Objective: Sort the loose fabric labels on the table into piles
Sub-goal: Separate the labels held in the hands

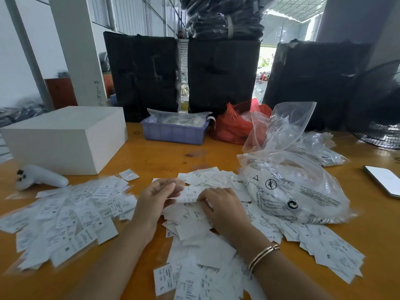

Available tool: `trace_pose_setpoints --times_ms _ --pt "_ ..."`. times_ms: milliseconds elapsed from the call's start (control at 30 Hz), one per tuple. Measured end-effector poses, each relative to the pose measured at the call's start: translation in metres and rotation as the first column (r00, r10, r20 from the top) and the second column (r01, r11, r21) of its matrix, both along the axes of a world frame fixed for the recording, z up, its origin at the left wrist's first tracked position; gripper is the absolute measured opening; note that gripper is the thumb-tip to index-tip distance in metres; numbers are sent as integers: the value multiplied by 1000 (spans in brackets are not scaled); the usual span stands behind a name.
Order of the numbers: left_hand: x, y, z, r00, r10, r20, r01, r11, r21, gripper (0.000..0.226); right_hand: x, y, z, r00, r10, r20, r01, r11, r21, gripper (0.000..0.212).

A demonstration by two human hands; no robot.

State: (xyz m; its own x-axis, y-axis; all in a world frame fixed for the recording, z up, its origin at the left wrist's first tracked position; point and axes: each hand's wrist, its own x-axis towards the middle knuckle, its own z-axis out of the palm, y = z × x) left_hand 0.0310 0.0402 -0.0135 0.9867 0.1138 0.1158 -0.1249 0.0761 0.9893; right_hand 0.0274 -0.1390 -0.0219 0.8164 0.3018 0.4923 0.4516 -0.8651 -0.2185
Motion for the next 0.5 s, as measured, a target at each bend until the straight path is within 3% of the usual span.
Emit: trace_pose_setpoints --times_ms 267,400,500 --pt "3 -1 -1 999 18 -28 -19 999 -50 21 -2 4 -1 996 21 -82 -13 995 98 13" --pt "4 -1 0 998 -4 -68 -1 997 -80 28 -1 1 0 994 -9 -105 40 956 291 15" --pt "5 -1 -1 998 6 -66 -11 997 -81 19 -1 -2 0 995 -4 -98 45 906 420 29"
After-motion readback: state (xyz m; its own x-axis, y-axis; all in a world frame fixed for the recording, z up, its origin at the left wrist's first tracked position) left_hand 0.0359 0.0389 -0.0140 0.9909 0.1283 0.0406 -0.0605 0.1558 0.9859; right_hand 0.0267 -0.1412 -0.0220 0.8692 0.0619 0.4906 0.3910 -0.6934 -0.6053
